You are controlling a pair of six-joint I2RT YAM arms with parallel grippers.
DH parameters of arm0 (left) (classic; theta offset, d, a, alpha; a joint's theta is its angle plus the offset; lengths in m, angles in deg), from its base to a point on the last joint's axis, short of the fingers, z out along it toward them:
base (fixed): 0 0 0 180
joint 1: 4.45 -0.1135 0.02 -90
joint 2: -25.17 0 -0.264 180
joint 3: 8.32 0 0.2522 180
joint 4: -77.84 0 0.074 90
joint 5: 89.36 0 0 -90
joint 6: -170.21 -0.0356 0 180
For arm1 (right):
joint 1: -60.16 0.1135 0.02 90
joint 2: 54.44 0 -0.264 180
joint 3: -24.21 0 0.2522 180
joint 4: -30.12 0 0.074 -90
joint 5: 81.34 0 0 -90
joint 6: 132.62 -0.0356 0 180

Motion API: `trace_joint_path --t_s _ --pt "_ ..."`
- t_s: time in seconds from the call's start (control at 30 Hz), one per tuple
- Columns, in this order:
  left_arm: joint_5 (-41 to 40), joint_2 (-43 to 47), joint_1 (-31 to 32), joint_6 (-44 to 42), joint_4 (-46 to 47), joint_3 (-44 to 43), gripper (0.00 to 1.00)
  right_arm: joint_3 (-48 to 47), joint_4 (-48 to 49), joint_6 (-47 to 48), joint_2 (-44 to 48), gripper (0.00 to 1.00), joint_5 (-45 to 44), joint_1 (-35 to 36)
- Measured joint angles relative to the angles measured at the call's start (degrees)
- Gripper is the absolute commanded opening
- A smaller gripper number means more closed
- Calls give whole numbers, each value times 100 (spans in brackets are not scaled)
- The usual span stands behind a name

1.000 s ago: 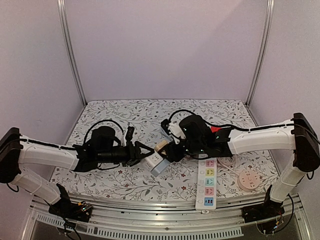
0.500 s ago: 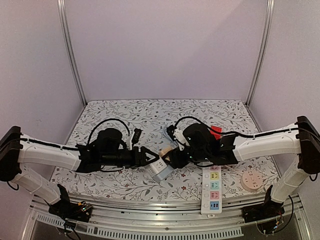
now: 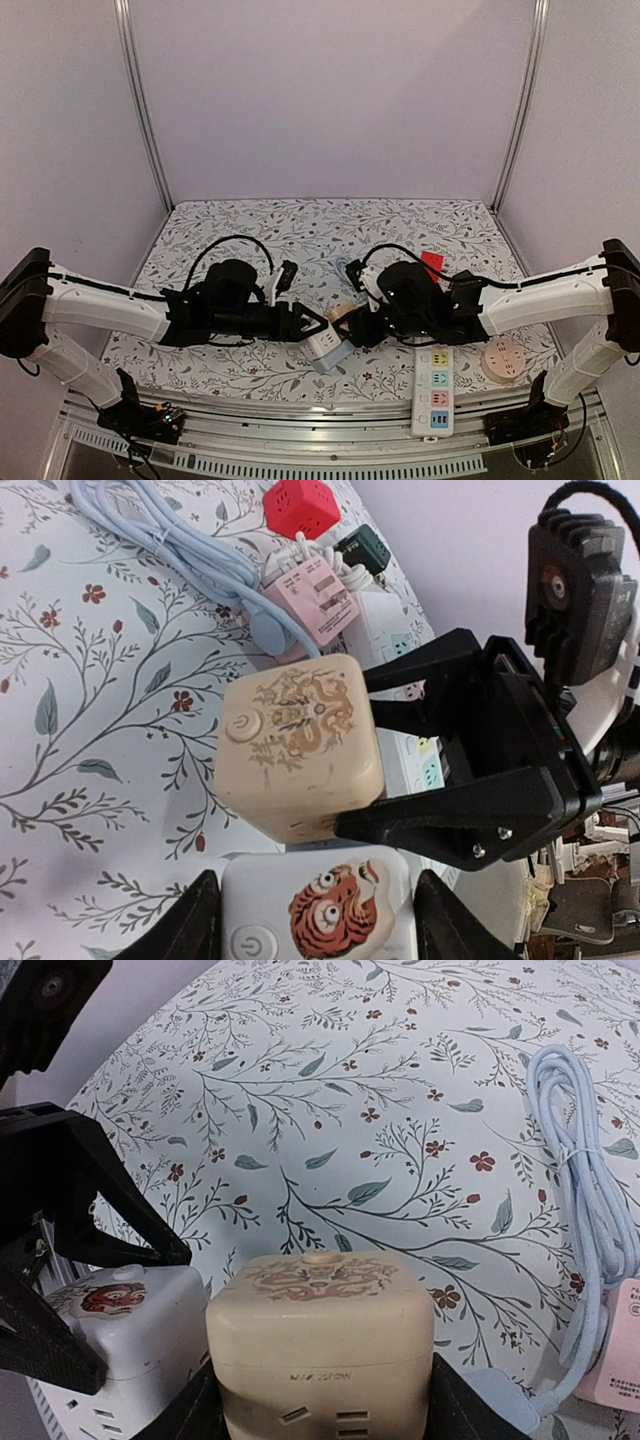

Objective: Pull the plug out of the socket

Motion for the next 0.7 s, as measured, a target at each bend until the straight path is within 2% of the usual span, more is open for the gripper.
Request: trace_joint_path --t_s 0.7 --pt "686 -223 2 269 -87 -70 0 254 11 651 216 25 -1045 699"
